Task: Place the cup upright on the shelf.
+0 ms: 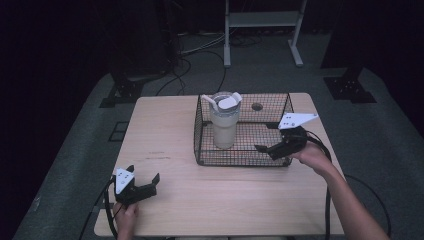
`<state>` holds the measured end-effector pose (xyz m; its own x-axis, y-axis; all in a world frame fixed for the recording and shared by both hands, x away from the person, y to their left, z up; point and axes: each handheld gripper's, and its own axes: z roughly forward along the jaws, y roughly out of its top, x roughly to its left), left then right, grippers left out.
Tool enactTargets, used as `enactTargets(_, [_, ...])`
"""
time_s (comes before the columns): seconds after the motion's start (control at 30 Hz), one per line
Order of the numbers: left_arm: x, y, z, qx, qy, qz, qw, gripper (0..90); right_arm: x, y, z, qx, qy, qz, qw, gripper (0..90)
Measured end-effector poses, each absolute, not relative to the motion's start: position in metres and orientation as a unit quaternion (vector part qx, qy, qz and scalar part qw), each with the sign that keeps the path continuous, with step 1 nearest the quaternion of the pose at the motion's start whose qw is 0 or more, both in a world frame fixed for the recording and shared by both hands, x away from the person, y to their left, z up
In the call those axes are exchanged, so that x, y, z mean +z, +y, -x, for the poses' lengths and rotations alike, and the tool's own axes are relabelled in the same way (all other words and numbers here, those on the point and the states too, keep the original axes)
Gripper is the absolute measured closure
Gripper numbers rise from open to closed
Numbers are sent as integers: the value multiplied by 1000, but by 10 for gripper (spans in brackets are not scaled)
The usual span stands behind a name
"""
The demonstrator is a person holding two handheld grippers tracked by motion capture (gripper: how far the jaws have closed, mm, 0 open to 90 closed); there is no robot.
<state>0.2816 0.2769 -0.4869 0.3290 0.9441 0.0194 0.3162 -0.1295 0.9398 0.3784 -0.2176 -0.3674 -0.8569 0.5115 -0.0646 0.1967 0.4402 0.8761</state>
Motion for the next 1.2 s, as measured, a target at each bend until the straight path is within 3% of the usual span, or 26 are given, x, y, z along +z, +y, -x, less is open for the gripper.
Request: enactTargets(1.2, [-487,276,-281,339,471,-672,461,0,-406,-242,-327,501,827,-218,132,78])
